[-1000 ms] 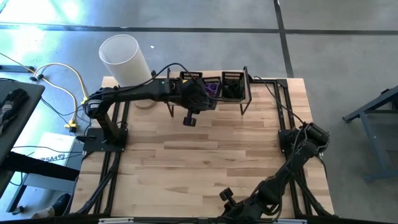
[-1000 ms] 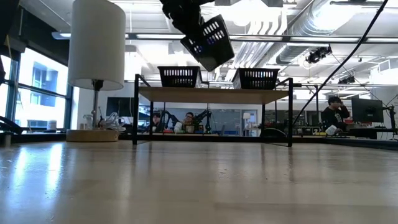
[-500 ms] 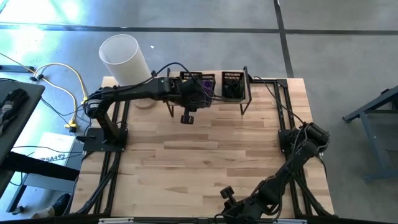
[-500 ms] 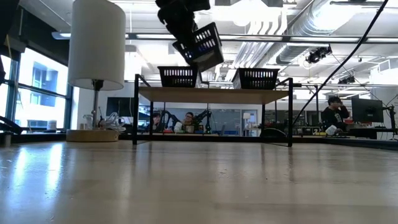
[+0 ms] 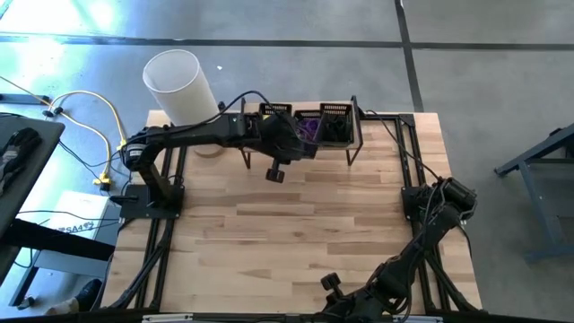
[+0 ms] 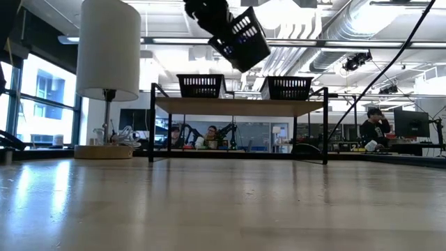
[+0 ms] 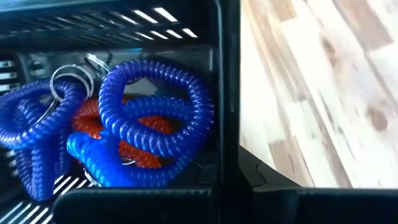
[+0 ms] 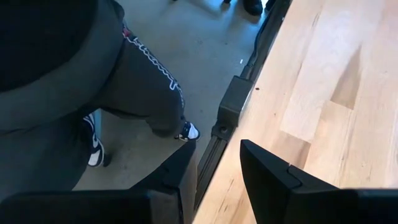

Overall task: Pick & Place Office Desk Supplies
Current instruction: Put the bin onto the shelf

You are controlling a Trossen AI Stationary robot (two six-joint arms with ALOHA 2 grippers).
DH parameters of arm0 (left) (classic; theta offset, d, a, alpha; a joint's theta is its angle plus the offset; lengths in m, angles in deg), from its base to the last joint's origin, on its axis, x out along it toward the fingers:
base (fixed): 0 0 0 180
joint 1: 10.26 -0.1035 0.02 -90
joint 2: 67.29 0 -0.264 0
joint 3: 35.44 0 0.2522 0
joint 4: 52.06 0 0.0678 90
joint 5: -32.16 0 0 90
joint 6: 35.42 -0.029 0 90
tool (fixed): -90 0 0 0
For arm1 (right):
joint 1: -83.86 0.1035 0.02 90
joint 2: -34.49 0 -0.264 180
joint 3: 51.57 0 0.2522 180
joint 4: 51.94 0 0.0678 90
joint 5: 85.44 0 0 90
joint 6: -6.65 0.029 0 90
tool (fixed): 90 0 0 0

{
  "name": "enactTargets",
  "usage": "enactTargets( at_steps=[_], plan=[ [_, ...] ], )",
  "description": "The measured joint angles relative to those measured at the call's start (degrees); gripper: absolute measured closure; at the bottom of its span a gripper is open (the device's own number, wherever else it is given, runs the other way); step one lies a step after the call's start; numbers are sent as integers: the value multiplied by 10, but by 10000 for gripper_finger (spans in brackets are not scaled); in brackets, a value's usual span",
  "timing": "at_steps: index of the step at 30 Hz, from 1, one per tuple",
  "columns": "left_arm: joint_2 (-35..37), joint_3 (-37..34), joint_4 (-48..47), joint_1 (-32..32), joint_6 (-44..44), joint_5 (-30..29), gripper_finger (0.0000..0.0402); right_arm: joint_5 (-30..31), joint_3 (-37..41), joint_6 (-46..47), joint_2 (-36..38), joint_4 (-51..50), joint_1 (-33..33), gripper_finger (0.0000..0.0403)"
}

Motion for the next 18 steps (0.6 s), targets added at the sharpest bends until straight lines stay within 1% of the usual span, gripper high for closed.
enactTargets(
  at_steps=[3,10,18],
  plan=[
    [0,0,17,-11,1,22,401,1,0,6,0,0,0,292],
    [-15,0,21,-43,36,39,401,5,0,5,0,-5,0,292],
    [-31,-1,24,-50,56,39,401,8,0,15,0,-13,0,292]
  ],
)
